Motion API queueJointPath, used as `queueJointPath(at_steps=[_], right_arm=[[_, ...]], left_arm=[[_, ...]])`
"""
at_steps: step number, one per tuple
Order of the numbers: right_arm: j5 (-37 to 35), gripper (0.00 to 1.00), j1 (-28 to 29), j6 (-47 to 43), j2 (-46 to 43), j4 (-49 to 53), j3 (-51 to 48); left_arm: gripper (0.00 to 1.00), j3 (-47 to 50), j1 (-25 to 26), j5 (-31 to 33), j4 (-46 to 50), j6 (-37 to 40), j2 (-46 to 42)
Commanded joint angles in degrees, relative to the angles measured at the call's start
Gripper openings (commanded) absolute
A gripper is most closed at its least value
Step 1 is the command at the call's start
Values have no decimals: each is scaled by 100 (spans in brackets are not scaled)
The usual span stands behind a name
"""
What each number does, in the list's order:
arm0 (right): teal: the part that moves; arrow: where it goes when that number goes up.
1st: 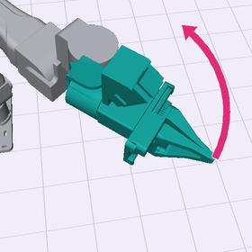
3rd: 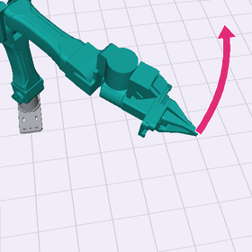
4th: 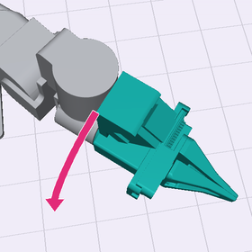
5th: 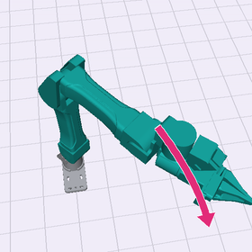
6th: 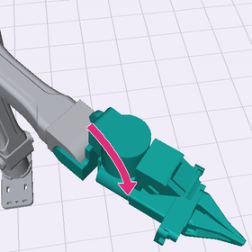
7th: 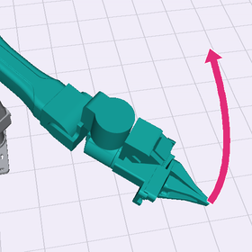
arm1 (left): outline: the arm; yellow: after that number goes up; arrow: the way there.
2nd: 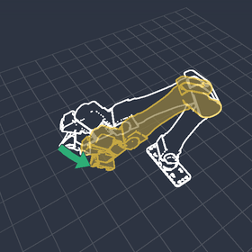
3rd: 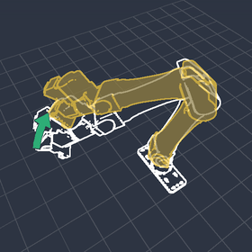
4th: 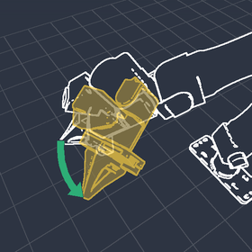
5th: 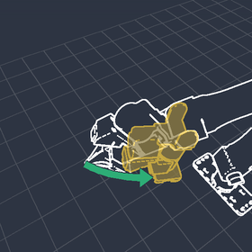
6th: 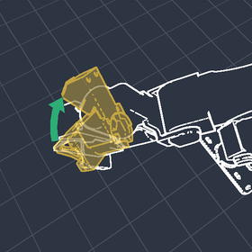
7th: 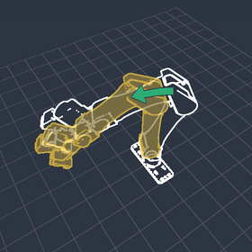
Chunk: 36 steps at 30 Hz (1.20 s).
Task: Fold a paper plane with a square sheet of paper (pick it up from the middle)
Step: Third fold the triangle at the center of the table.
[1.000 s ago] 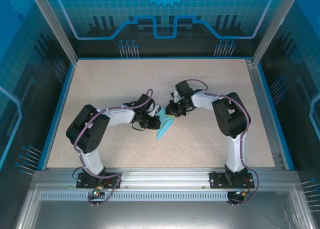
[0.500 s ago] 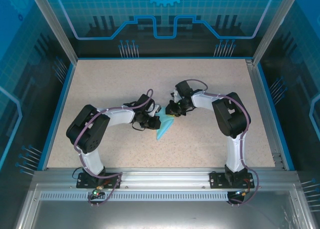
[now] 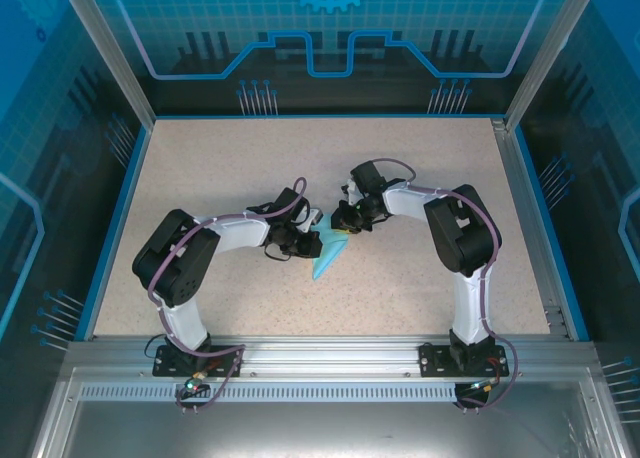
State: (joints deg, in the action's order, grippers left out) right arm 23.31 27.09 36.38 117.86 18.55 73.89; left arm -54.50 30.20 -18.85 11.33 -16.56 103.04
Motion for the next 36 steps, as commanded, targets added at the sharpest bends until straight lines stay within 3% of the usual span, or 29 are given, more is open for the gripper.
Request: queueJointPath(at_steps=[1, 8, 16, 22, 27, 36], right_arm=[[-303, 18, 107, 26, 85, 544, -193], [-178, 20, 86, 135, -157, 403, -171], [-113, 22, -215, 625, -1139, -395, -766], [-41, 14, -226, 923, -1893, -1078, -1606], [164, 0, 230, 1697, -2493, -2553, -2801], [-657, 0, 1707, 2384, -2561, -3199, -3232]], left_arm=[[9, 54, -44, 4, 88, 49, 40], [9, 143, -40, -92, 130, 26, 181], [9, 226, -40, -29, 92, 13, 78], [9, 181, -47, -79, 88, 29, 104], [9, 206, -41, -75, 97, 38, 64], [9, 221, -40, -75, 97, 65, 32]])
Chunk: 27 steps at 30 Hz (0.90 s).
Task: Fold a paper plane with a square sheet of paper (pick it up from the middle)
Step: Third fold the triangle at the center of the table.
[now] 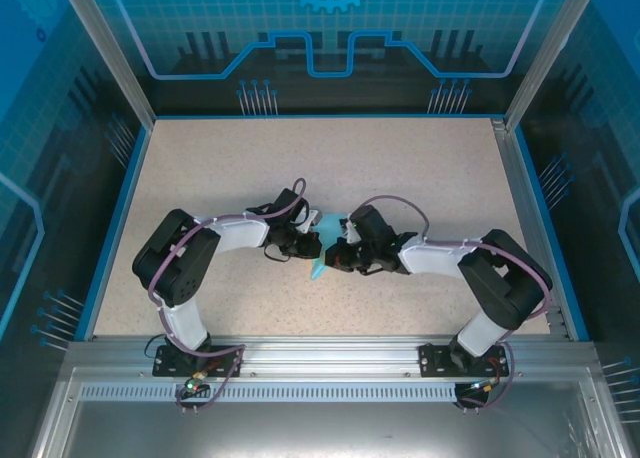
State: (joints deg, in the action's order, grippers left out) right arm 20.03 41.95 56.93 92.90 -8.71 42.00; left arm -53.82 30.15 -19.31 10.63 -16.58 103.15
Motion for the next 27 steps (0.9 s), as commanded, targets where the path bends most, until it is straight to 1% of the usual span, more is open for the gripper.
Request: queueJointPath(at_steps=[1, 4, 10, 14, 27], right_arm=[[-362, 0, 299, 389, -8, -486, -34], [-378, 0, 429, 538, 152, -647, -90], [-310, 0, 486, 615, 409, -644, -25], [-395, 0, 557, 654, 492, -634, -68], [-359, 0, 559, 740, 753, -822, -34]], left_arm=[[9, 150, -40, -29, 163, 67, 29], [9, 145, -40, -50, 147, 71, 53], [9, 144, -38, -64, 140, 76, 80], [9, 135, -36, -78, 135, 76, 65], [9, 140, -44, -99, 150, 93, 70]])
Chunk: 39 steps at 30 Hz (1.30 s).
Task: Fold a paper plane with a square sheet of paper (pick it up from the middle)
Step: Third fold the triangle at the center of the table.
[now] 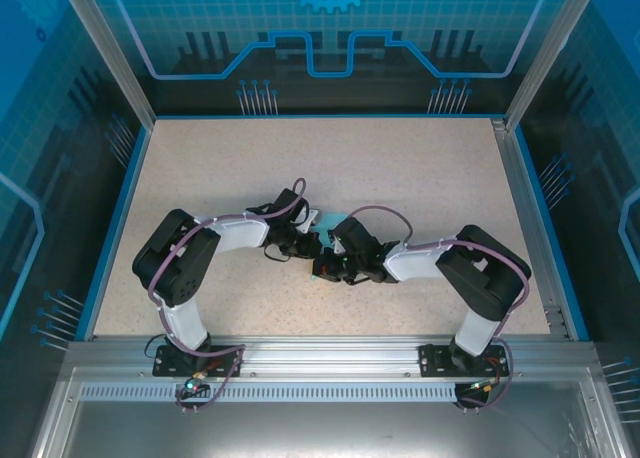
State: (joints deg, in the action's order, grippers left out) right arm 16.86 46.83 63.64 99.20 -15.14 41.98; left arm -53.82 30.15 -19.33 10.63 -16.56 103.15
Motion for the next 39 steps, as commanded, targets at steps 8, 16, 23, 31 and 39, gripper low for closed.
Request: queueJointPath(at_steps=[8, 16, 23, 31, 39], right_arm=[[-54, 0, 71, 53, 192, -121, -92], [-150, 0, 62, -9, 54, 230, -122], [-116, 0, 50, 11, 227, 61, -197], [-73, 0, 15, -28, 46, 57, -214], [137, 0, 21, 29, 2, -305, -173]], left_arm=[[9, 126, -37, -126, 172, 109, 93], [9, 114, -41, -149, 167, 125, 109], [9, 92, -40, -167, 176, 118, 124], [9, 82, -38, -175, 198, 151, 136], [9, 82, -37, -190, 193, 162, 136]])
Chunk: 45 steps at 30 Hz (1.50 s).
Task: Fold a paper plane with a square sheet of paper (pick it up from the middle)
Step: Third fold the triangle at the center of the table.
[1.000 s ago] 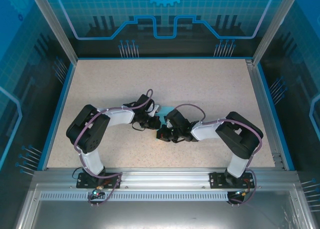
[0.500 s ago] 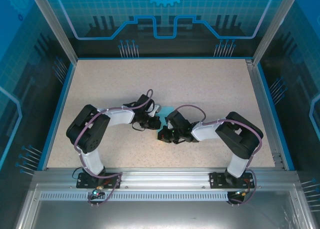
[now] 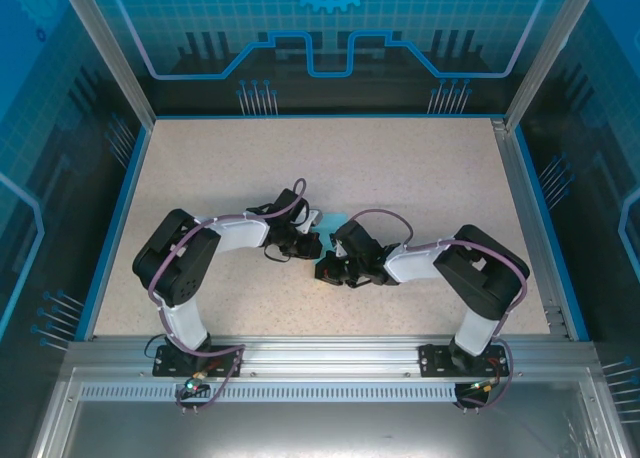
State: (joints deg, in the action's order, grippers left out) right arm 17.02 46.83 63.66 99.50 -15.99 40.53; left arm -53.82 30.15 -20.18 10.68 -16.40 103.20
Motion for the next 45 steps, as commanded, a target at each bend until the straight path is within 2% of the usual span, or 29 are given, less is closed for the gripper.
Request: queueJointPath(at_steps=[1, 10, 20, 26, 45], right_arm=[[148, 0, 30, 15, 15, -237, -15], [95, 0, 71, 161, 523, -320, -137], [63, 0, -205, -138, -256, 20, -14], [275, 0, -383, -99, 63, -262, 81], [150, 0, -510, -178, 338, -247, -104]], left_arm=[[9, 82, -36, -108, 196, 146, 138], [9, 82, -36, -108, 200, 155, 148], [9, 80, -43, -91, 233, 177, 130], [9, 56, -44, -103, 218, 181, 159], [9, 51, -37, -121, 242, 208, 186]])
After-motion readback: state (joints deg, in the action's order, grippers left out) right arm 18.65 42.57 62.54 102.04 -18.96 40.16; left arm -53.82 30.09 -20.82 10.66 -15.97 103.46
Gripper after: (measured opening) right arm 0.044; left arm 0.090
